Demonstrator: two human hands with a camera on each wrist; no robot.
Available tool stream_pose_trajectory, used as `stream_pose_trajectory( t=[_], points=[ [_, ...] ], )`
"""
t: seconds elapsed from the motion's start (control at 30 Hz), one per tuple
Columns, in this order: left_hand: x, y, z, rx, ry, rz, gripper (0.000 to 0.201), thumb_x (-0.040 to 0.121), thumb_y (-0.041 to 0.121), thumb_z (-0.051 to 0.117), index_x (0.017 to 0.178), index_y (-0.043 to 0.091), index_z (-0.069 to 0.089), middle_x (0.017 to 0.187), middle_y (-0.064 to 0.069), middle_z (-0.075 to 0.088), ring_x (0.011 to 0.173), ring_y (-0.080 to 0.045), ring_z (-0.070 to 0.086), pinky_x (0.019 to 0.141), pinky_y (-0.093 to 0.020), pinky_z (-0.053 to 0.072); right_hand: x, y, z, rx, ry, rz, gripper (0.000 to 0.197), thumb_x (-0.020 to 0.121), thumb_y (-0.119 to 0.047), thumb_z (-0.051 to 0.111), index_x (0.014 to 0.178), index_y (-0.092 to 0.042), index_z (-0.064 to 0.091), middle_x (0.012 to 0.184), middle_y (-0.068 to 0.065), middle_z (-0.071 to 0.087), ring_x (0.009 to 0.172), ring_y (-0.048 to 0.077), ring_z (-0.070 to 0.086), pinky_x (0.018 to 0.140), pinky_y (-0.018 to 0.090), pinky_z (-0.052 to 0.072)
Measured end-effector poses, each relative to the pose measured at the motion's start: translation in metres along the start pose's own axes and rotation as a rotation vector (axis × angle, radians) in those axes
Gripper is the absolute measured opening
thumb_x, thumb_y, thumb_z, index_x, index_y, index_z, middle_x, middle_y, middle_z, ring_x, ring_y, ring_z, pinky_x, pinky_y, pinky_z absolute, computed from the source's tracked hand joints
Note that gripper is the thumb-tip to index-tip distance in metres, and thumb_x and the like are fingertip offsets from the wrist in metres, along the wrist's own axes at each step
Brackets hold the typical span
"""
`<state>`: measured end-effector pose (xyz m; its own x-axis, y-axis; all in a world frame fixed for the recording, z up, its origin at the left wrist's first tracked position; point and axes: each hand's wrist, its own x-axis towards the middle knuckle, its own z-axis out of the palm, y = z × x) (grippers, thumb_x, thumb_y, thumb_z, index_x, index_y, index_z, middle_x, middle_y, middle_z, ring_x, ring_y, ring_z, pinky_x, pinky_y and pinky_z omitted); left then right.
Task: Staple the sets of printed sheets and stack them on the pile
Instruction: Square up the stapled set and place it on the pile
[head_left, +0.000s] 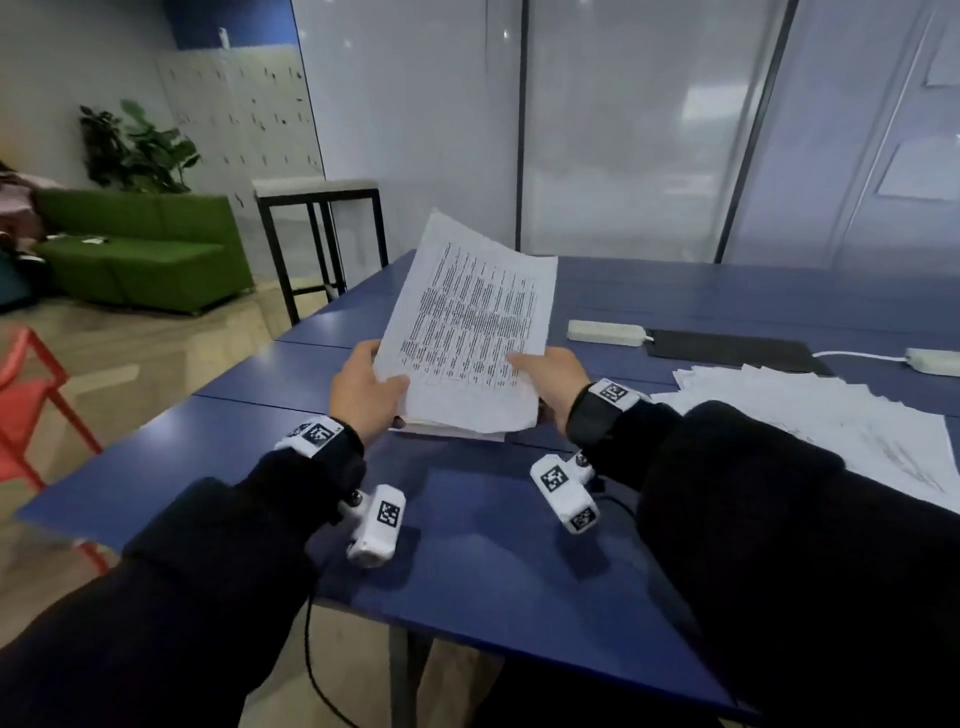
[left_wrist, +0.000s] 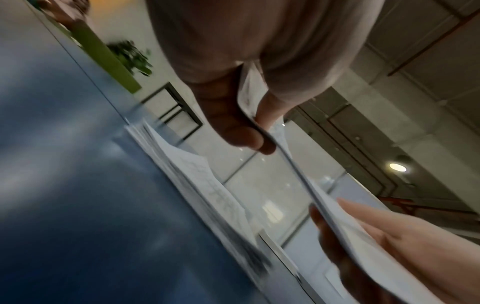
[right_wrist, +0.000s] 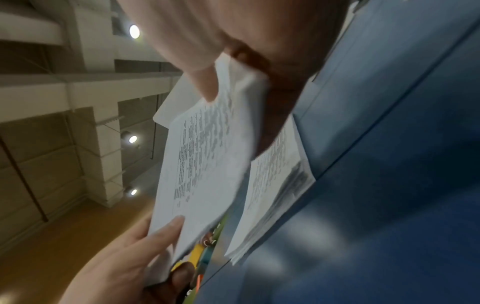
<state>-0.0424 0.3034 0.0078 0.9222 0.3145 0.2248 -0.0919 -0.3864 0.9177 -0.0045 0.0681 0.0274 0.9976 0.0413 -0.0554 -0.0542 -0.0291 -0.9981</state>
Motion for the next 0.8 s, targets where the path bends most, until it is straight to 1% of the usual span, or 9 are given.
stream_pose_trajectory(
  t=[0.03,0.1,0.17,0.27,0.37,0.43,0.53,0.67,0.8],
  points=[
    [0.012,0.002,-0.006,0.026,0.013,-0.017,0.038,0.09,0.009,0.064,0.12,0.029,0.055,0.119,-0.002,0.069,0.088,-0.028,0.071,0.056,-0.038,0.06,0.007,-0.001,0.007,-0.042,-0.039,0.04,0.008,0.098,-0.008,0.065,0.103,-0.002,0.068,0.089,0.014,0.07,0.054,0.019,0.069,0.049,0.038,0.059],
    [0.037,-0.002,-0.015,0.096,0.01,-0.065,0.036,0.092,0.004,0.063,0.12,0.024,0.055,0.117,-0.005,0.067,0.082,-0.026,0.068,0.054,-0.035,0.059,0.018,0.0,0.021,-0.122,-0.109,0.119,0.006,0.096,-0.002,0.065,0.099,-0.002,0.06,0.085,0.015,0.059,0.041,0.017,0.063,0.039,0.035,0.054],
    [0.057,-0.013,-0.02,0.141,-0.008,-0.122,0.033,0.093,0.0,0.062,0.117,0.022,0.056,0.115,-0.008,0.066,0.078,-0.029,0.067,0.05,-0.036,0.06,0.028,0.007,0.03,-0.184,-0.152,0.148,0.012,0.094,-0.001,0.068,0.099,-0.001,0.057,0.088,0.014,0.058,0.048,0.018,0.068,0.039,0.032,0.052],
    [0.079,-0.035,-0.017,0.189,-0.064,-0.219,0.029,0.094,-0.003,0.063,0.116,0.016,0.06,0.114,-0.012,0.064,0.082,-0.035,0.068,0.043,-0.033,0.059,0.042,0.021,0.035,-0.32,-0.117,0.117,0.019,0.088,0.001,0.075,0.079,-0.006,0.06,0.081,0.012,0.066,0.056,0.02,0.066,0.04,0.026,0.05],
    [0.091,-0.057,-0.012,0.272,-0.129,-0.272,0.025,0.093,-0.005,0.065,0.114,0.009,0.065,0.109,-0.016,0.066,0.088,-0.037,0.069,0.054,-0.042,0.062,0.049,0.032,0.035,-0.585,-0.061,0.057,0.028,0.08,-0.013,0.084,0.07,-0.014,0.059,0.077,0.004,0.068,0.067,0.02,0.065,0.053,0.026,0.051],
    [0.098,-0.072,-0.006,0.38,-0.171,-0.274,0.029,0.087,-0.004,0.073,0.112,0.009,0.065,0.102,-0.011,0.067,0.092,-0.035,0.069,0.066,-0.052,0.064,0.051,0.039,0.035,-0.681,-0.057,0.053,0.022,0.081,-0.021,0.085,0.081,-0.013,0.064,0.087,0.003,0.07,0.079,0.021,0.067,0.064,0.026,0.054],
    [0.106,-0.078,0.0,0.546,-0.189,-0.213,0.02,0.089,0.01,0.072,0.108,0.009,0.064,0.1,-0.012,0.07,0.094,-0.037,0.07,0.077,-0.042,0.061,0.055,0.046,0.032,-0.741,-0.05,0.04,0.034,0.084,-0.022,0.082,0.113,-0.007,0.073,0.115,0.009,0.075,0.104,0.027,0.071,0.087,0.033,0.059],
    [0.109,-0.069,0.003,0.651,-0.206,-0.194,0.03,0.094,0.028,0.063,0.118,0.01,0.066,0.117,-0.016,0.071,0.105,-0.04,0.067,0.089,-0.04,0.055,0.056,0.049,0.029,-0.761,-0.045,0.025,0.036,0.088,-0.022,0.079,0.118,-0.005,0.071,0.121,0.009,0.073,0.108,0.027,0.069,0.081,0.029,0.054],
    [0.101,-0.062,0.0,0.626,-0.169,-0.198,0.028,0.095,0.037,0.065,0.105,0.01,0.059,0.109,-0.015,0.069,0.094,-0.039,0.068,0.079,-0.038,0.055,0.057,0.049,0.028,-0.799,-0.052,0.029,0.035,0.09,-0.022,0.077,0.121,-0.006,0.07,0.123,0.01,0.072,0.11,0.028,0.068,0.085,0.03,0.055]
  ],
)
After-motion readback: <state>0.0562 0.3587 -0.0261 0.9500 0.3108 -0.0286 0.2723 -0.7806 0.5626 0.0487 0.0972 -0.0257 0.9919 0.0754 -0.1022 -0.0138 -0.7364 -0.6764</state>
